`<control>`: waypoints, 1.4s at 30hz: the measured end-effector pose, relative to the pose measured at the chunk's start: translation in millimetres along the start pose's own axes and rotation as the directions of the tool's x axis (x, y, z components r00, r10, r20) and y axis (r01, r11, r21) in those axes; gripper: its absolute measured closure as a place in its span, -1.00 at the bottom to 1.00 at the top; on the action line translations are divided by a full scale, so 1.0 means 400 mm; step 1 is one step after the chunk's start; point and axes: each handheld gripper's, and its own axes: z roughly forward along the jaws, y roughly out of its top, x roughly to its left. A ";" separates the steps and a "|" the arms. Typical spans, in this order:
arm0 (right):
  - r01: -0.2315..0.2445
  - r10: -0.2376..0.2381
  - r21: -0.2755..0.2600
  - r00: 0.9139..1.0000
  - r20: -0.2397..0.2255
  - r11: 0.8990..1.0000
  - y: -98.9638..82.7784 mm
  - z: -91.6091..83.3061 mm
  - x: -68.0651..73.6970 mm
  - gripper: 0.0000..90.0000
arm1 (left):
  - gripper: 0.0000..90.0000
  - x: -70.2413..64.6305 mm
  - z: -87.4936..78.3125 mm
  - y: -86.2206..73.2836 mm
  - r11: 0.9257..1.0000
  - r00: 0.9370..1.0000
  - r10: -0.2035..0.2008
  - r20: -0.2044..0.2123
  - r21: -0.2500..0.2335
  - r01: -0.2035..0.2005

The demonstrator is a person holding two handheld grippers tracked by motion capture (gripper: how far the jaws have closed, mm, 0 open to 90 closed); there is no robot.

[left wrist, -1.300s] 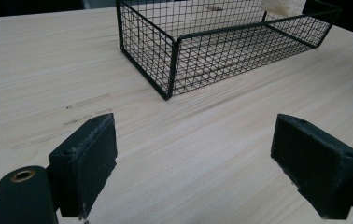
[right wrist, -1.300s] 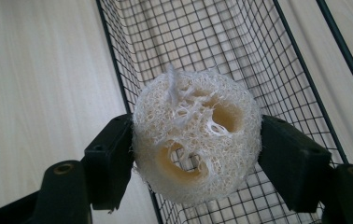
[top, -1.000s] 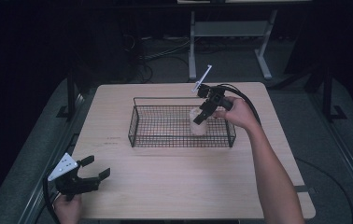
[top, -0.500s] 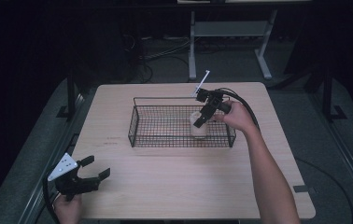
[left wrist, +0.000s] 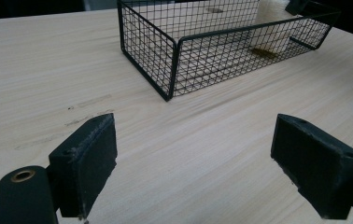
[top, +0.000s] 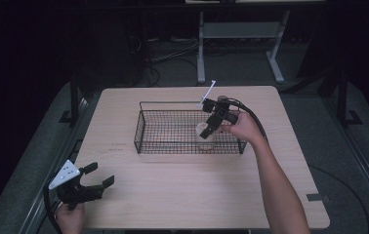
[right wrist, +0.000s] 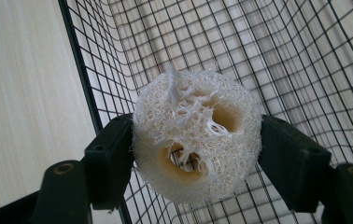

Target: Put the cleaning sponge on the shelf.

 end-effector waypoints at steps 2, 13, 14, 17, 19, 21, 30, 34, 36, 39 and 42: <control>-0.003 0.003 -0.005 1.000 -0.004 1.000 -0.001 0.004 -0.002 -0.35 | -0.69 0.001 0.000 0.000 1.000 1.000 -0.002 0.001 0.000 0.002; -0.024 0.024 -0.023 1.000 -0.005 0.999 -0.014 0.018 -0.017 -0.35 | -0.69 -0.001 0.000 0.000 1.000 1.000 -0.003 0.001 0.000 0.003; -0.021 0.021 -0.022 1.000 -0.004 1.000 -0.014 0.019 -0.017 -0.35 | -0.69 0.000 0.000 0.000 1.000 1.000 -0.004 0.002 -0.001 0.004; -0.023 0.023 -0.021 1.000 -0.006 1.000 -0.012 0.018 -0.016 -0.36 | -0.69 0.002 0.001 -0.001 1.000 1.000 -0.009 0.001 -0.002 0.009; -0.019 0.019 -0.023 1.000 -0.004 1.000 -0.012 0.018 -0.015 -0.37 | -0.69 0.003 0.001 -0.001 1.000 1.000 -0.009 0.002 -0.001 0.009; -0.022 0.022 -0.021 1.000 -0.010 1.000 -0.012 0.018 -0.014 -0.38 | -0.69 0.001 0.001 0.000 1.000 1.000 -0.006 -0.001 0.000 0.006; -0.021 0.021 -0.021 1.000 -0.014 1.000 -0.013 0.009 -0.009 -0.44 | -0.69 -0.002 0.006 -0.001 1.000 1.000 -0.001 0.003 0.008 0.001; -0.019 0.019 -0.028 1.000 -0.004 0.999 -0.014 -0.001 -0.005 -0.45 | -0.69 -0.001 0.004 -0.002 1.000 1.000 -0.002 0.003 0.008 0.002; -0.020 0.020 -0.039 1.000 -0.002 0.999 -0.014 -0.008 -0.004 -0.46 | -0.69 -0.001 0.003 -0.002 1.000 1.000 0.000 0.001 0.007 0.000; -0.020 0.020 -0.043 1.000 0.008 0.999 -0.015 -0.018 -0.001 -0.48 | -0.69 -0.001 0.004 -0.002 1.000 1.000 -0.002 0.003 0.006 0.002; -0.016 0.017 -0.058 1.000 0.014 0.998 -0.018 -0.032 0.005 -0.49 | -0.69 -0.002 0.006 -0.001 1.000 1.000 0.001 0.005 0.008 -0.001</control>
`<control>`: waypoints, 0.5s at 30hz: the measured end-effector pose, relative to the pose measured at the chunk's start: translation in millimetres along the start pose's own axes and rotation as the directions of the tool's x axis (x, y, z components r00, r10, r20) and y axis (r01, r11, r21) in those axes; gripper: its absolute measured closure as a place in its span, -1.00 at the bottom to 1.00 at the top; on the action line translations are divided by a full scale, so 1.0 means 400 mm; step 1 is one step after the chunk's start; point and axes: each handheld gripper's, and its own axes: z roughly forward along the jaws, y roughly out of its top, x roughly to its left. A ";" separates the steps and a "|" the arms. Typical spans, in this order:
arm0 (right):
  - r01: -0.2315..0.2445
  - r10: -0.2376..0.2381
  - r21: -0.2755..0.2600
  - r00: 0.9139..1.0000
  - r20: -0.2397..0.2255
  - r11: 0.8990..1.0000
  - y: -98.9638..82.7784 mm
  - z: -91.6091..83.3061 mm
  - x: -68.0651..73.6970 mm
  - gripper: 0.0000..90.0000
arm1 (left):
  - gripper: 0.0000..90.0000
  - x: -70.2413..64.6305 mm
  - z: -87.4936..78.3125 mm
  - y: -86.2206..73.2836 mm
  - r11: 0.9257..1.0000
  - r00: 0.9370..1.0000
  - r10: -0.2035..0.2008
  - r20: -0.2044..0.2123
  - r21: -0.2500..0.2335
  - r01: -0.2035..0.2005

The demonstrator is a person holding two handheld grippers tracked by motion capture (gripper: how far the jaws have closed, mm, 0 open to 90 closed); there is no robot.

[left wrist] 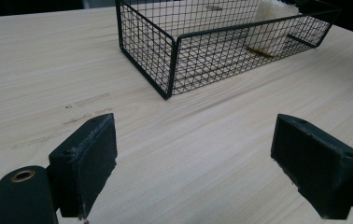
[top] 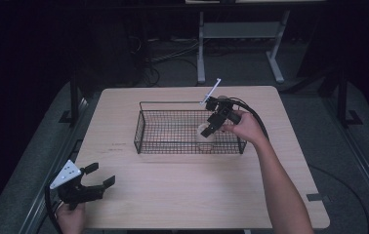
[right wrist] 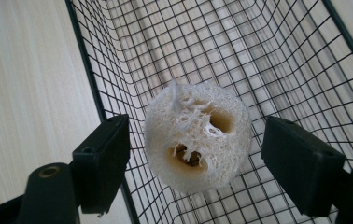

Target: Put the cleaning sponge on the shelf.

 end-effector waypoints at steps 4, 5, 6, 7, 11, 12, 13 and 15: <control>0.006 -0.006 0.001 1.000 0.003 1.000 -0.003 -0.012 0.007 -0.49 | -0.69 -0.001 0.001 -0.001 1.000 1.000 0.004 0.002 0.008 -0.004; 0.004 -0.004 -0.002 1.000 0.000 1.000 -0.003 -0.015 0.008 -0.50 | -0.69 -0.002 -0.001 -0.001 1.000 1.000 0.003 0.003 0.004 -0.003; 0.005 -0.005 -0.003 1.000 0.003 1.000 -0.003 -0.018 0.010 -0.50 | -0.69 -0.003 -0.002 -0.001 1.000 1.000 -0.001 0.001 -0.001 0.001; 0.008 -0.008 -0.003 1.000 0.005 1.000 -0.004 -0.020 0.012 -0.50 | -0.69 -0.002 -0.003 -0.001 1.000 1.000 0.001 -0.001 -0.002 -0.001; 0.013 -0.013 -0.011 1.000 0.010 1.000 -0.004 -0.033 0.022 -0.51 | -0.69 0.000 -0.004 -0.002 1.000 1.000 -0.005 -0.003 -0.002 0.005; 0.019 -0.018 -0.016 1.000 0.012 1.000 -0.005 -0.038 0.024 -0.52 | -0.69 0.000 -0.004 -0.002 1.000 1.000 -0.005 -0.002 -0.003 0.005; 0.019 -0.019 -0.016 1.000 0.011 1.000 -0.006 -0.042 0.027 -0.52 | -0.69 0.000 -0.004 -0.002 1.000 1.000 -0.005 -0.003 -0.002 0.005; 0.022 -0.022 -0.013 1.000 0.013 1.000 -0.009 -0.049 0.035 -0.53 | -0.69 -0.001 -0.003 -0.002 1.000 1.000 -0.005 -0.001 -0.001 0.005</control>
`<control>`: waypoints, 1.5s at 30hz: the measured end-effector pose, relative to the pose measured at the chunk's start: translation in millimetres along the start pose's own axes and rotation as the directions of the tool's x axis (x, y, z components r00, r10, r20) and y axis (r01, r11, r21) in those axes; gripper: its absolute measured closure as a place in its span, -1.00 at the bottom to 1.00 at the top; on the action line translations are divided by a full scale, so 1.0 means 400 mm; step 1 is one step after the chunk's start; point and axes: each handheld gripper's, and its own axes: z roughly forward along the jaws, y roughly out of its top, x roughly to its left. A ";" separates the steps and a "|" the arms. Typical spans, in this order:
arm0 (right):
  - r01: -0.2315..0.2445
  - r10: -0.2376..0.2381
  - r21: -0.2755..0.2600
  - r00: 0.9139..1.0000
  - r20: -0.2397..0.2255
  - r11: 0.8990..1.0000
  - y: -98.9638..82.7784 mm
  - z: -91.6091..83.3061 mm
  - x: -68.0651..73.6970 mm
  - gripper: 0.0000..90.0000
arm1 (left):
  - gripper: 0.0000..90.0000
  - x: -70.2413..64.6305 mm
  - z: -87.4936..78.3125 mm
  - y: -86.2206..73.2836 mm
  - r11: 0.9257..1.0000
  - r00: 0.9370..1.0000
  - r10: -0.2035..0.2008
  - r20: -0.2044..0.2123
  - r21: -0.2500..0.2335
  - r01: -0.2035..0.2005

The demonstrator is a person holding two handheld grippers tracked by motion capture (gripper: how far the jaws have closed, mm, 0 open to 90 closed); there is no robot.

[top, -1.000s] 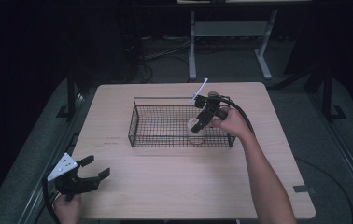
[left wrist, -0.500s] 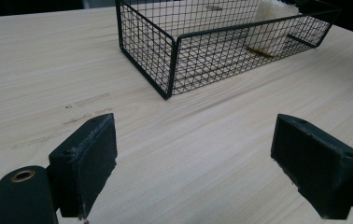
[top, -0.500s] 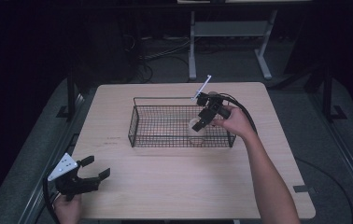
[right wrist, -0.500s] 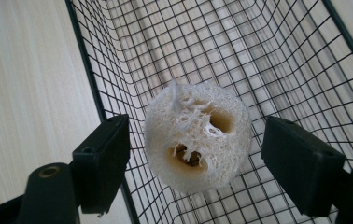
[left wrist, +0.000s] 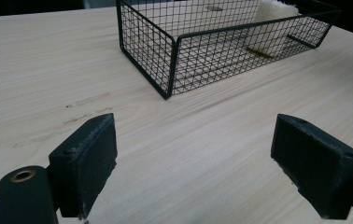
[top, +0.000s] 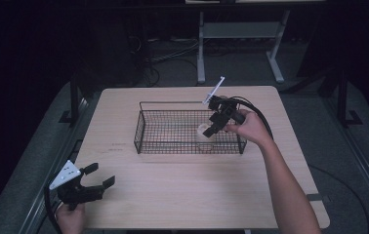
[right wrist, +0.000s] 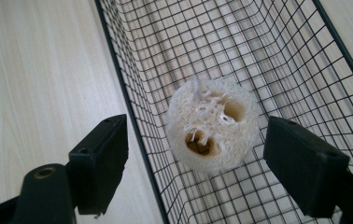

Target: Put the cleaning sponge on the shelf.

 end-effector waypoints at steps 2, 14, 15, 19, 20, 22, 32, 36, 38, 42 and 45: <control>0.006 -0.006 -0.001 1.000 0.001 1.000 -0.002 -0.007 0.006 -0.54 | -0.69 -0.001 0.001 0.000 1.000 1.000 0.004 -0.001 0.003 -0.004; 0.023 -0.023 -0.016 1.000 0.014 1.000 -0.017 -0.047 0.039 -0.56 | -0.69 -0.006 0.003 0.001 1.000 1.000 0.007 0.002 0.006 -0.007; 0.028 -0.028 -0.018 0.999 0.016 0.999 -0.020 -0.049 0.042 -0.56 | -0.69 -0.006 0.003 0.001 1.000 1.000 0.008 0.002 0.007 -0.008; 0.025 -0.025 -0.021 1.000 0.011 0.999 -0.032 -0.055 0.051 -0.56 | -0.69 -0.006 0.003 0.001 1.000 1.000 0.008 0.001 0.006 -0.008; 0.027 -0.027 -0.020 1.000 0.012 0.999 -0.035 -0.056 0.053 -0.56 | -0.69 -0.006 0.003 0.001 1.000 1.000 0.008 0.001 0.007 -0.008; 0.027 -0.026 -0.029 1.000 0.010 0.999 -0.046 -0.061 0.061 -0.56 | -0.69 -0.006 0.003 0.001 1.000 1.000 0.008 0.002 0.006 -0.008; 0.029 -0.028 -0.040 0.999 0.020 0.999 -0.082 -0.073 0.085 -0.55 | -0.69 -0.008 0.006 0.002 1.000 1.000 0.015 0.003 0.011 -0.015; 0.024 -0.023 -0.036 0.999 0.027 0.999 -0.099 -0.076 0.096 -0.55 | -0.69 -0.009 0.006 0.002 1.000 1.000 0.016 0.003 0.011 -0.016; 0.031 -0.030 -0.034 0.999 0.031 0.999 -0.106 -0.076 0.104 -0.55 | -0.69 -0.009 0.007 0.002 1.000 1.000 0.016 0.003 0.012 -0.016; 0.034 -0.033 -0.040 0.999 0.032 0.999 -0.118 -0.079 0.114 -0.55 | -0.69 -0.010 0.006 0.002 1.000 1.000 0.018 0.004 0.012 -0.018; 0.036 -0.035 -0.037 0.999 0.033 0.999 -0.128 -0.078 0.124 -0.55 | -0.69 -0.010 0.007 0.003 1.000 1.000 0.017 0.003 0.015 -0.017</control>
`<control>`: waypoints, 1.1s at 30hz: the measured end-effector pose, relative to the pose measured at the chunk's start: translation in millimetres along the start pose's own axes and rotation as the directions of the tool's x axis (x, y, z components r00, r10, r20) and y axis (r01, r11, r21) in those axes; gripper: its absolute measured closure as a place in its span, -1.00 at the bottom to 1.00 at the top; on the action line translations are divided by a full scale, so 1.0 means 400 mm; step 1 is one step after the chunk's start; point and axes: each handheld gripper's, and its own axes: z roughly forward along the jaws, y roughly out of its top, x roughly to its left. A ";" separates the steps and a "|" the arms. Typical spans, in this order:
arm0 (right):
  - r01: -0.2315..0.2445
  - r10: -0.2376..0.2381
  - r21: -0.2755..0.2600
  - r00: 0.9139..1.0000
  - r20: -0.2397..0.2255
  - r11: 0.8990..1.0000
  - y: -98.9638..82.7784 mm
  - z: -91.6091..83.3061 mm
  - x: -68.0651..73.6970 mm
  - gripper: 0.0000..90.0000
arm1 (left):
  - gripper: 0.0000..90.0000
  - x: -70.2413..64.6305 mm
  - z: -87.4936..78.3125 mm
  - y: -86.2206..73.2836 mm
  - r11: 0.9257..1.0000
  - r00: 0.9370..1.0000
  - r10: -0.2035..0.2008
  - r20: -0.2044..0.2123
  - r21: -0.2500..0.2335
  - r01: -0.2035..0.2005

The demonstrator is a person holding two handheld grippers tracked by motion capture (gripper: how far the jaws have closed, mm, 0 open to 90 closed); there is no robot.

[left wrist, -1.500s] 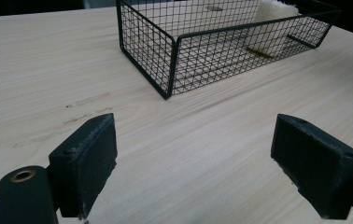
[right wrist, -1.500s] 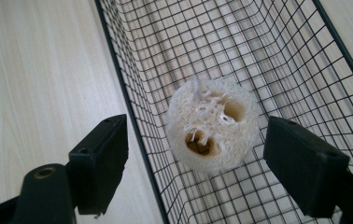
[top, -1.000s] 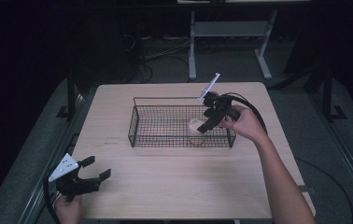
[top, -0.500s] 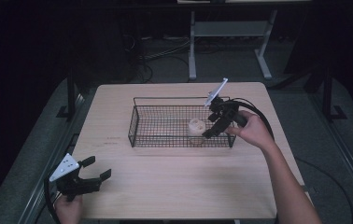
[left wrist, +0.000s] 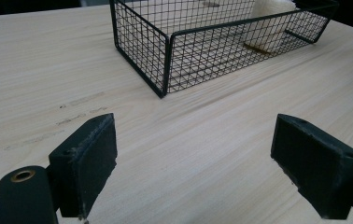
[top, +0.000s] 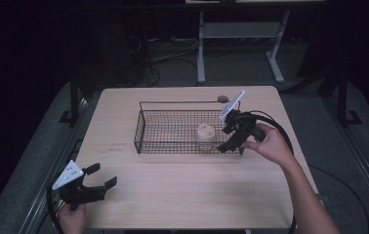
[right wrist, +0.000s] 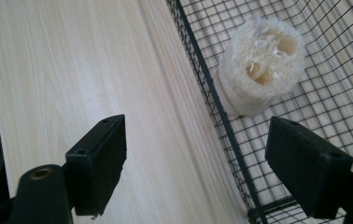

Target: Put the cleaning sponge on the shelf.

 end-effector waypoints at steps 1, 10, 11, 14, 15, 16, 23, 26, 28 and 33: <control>0.004 -0.004 -0.002 1.000 0.002 1.000 -0.003 0.000 0.002 -0.55 | -0.69 0.000 0.000 0.000 1.000 1.000 0.002 0.000 0.000 -0.002; 0.007 -0.007 0.013 1.000 -0.001 1.000 -0.031 0.007 0.027 -0.55 | -0.69 -0.001 0.001 0.000 1.000 1.000 0.001 0.000 0.000 -0.001; 0.009 -0.009 0.006 1.000 -0.001 1.000 -0.034 0.006 0.031 -0.55 | -0.69 -0.001 0.001 0.000 1.000 1.000 0.001 0.000 0.000 -0.001; 0.010 -0.010 -0.001 1.000 -0.002 1.000 -0.044 0.006 0.038 -0.55 | -0.69 -0.002 0.001 0.000 1.000 1.000 0.001 0.000 0.003 -0.001; 0.010 -0.010 -0.003 1.000 0.000 1.000 -0.048 0.006 0.041 -0.55 | -0.69 -0.002 0.001 0.000 1.000 1.000 0.002 0.000 0.001 -0.002; 0.008 -0.008 -0.003 1.000 0.000 1.000 -0.052 0.006 0.043 -0.55 | -0.69 -0.002 0.001 0.000 1.000 1.000 0.003 0.001 0.000 -0.003; 0.002 -0.002 -0.002 1.000 -0.005 1.000 -0.077 0.007 0.055 -0.55 | -0.69 -0.002 0.001 0.001 1.000 1.000 0.004 -0.001 0.001 -0.004; 0.007 -0.007 -0.003 1.000 -0.004 1.000 -0.085 0.009 0.067 -0.55 | -0.69 -0.002 0.002 0.000 1.000 1.000 0.002 -0.001 0.003 -0.002; 0.013 -0.013 -0.010 1.000 0.000 1.000 -0.094 0.011 0.075 -0.55 | -0.69 -0.002 0.001 0.000 1.000 1.000 0.003 -0.001 0.001 -0.003; 0.005 -0.005 -0.018 1.000 -0.004 1.000 -0.124 0.019 0.089 -0.55 | -0.69 -0.002 0.002 0.000 1.000 1.000 0.005 -0.001 0.001 -0.005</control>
